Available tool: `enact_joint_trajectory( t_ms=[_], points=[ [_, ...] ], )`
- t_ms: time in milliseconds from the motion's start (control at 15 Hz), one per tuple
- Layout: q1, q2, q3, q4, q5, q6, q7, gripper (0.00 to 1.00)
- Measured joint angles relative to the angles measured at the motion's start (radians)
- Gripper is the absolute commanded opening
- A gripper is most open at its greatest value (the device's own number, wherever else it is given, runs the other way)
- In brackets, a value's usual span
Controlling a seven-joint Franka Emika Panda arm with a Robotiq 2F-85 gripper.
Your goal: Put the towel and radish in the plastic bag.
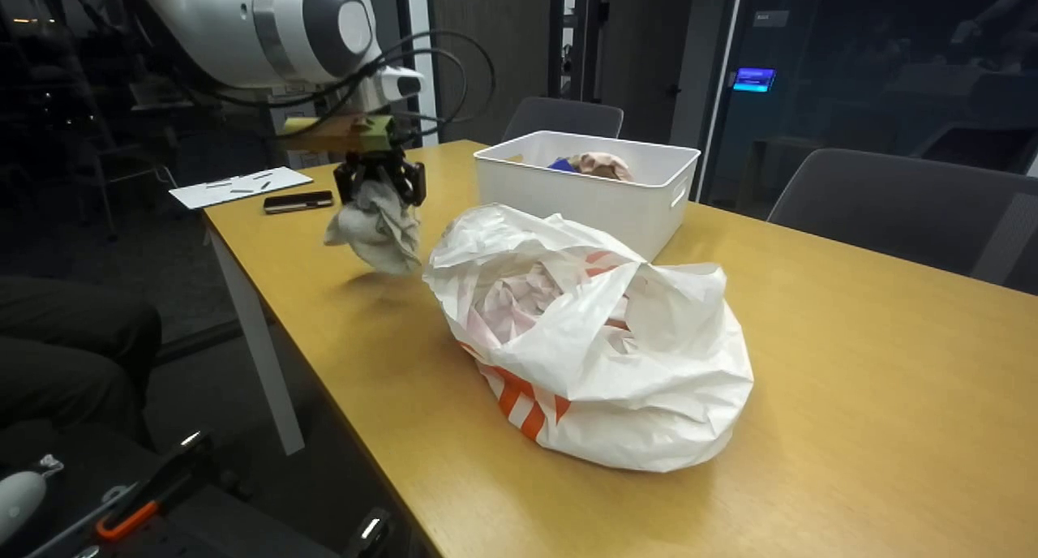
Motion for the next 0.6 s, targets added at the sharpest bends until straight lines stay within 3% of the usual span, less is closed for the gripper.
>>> enact_joint_trajectory(
  t_ms=[333, 600],
  points=[
    [-0.026, -0.279, -0.02, -0.095, -0.264, -0.092, 0.32, 0.0],
    [-0.094, -0.504, 0.033, -0.198, -0.336, -0.223, 0.504, 0.0]
  ],
)
